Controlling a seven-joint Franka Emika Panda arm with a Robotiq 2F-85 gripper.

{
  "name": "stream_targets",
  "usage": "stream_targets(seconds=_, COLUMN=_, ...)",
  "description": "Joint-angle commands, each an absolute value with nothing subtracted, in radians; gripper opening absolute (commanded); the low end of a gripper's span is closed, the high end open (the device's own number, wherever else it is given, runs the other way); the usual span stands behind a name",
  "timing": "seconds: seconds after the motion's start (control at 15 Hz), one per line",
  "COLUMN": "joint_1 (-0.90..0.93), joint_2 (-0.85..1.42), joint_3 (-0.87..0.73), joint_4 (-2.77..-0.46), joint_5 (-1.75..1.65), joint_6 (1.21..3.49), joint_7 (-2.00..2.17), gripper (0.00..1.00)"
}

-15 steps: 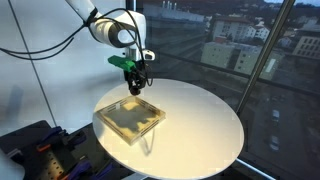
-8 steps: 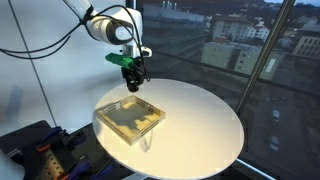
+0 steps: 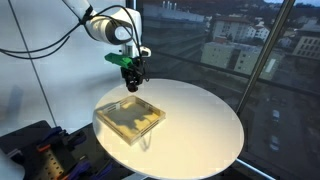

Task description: Put the plum plush toy on the tray

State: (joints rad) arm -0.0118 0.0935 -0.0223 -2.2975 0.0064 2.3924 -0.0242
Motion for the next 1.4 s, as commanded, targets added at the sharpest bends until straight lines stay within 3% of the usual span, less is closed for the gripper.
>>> stream_targets(seconds=0.0, joint_1=-0.012, joint_2=0.092, joint_3=-0.022, joint_4=-2.307, joint_5=-0.009, joint_6=2.394, joint_7=0.001, gripper=0.34)
stream_targets(seconds=1.33, joint_1=-0.013, joint_2=0.266, joint_3=-0.016, joint_4=-2.3, joint_5=0.015, joint_6=2.519, joint_7=-0.007, gripper=0.34)
